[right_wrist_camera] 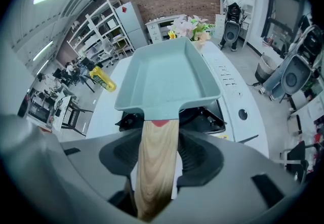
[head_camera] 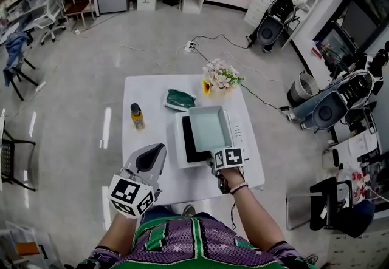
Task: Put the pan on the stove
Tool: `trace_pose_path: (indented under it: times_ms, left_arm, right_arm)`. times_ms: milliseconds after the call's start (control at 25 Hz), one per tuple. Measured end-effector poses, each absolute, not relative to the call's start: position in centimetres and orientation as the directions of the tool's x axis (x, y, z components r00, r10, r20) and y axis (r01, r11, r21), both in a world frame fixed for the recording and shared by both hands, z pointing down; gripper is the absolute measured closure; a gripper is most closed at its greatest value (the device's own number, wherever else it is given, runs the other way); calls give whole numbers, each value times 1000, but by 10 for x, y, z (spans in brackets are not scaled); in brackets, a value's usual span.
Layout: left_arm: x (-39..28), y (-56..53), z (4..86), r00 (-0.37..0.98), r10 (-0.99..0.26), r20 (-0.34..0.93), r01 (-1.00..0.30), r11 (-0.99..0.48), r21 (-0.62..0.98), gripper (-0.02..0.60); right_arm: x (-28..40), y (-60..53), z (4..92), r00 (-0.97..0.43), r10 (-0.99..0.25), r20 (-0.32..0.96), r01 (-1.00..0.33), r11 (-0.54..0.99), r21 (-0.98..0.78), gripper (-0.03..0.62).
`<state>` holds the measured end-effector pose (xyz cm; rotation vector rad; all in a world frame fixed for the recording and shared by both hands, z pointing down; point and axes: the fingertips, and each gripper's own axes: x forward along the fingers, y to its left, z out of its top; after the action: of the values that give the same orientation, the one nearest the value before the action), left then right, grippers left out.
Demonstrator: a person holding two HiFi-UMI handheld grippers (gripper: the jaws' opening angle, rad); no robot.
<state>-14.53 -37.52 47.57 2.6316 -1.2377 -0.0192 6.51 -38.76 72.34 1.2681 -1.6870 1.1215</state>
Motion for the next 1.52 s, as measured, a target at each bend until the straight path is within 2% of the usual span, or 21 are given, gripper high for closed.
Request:
trace_pose_path:
  times_ms: [680,1200,1520]
  left_arm:
    - [-131,-355,455,645,-761,70,-759,-627,175,563]
    - [-89,-335,439,642,-764,69,-766,-633,115,563]
    - [-68,-316,431,617,-784,63,-786,-612,88,563]
  right_arm:
    - [68,-381,689,-277,-426,861,-960,166,-226,399]
    - [84,-378,649,-368,-533,761,-930,217,-297,401]
    - [113,-366,620,-384,-611,693,-923,272,-272,401]
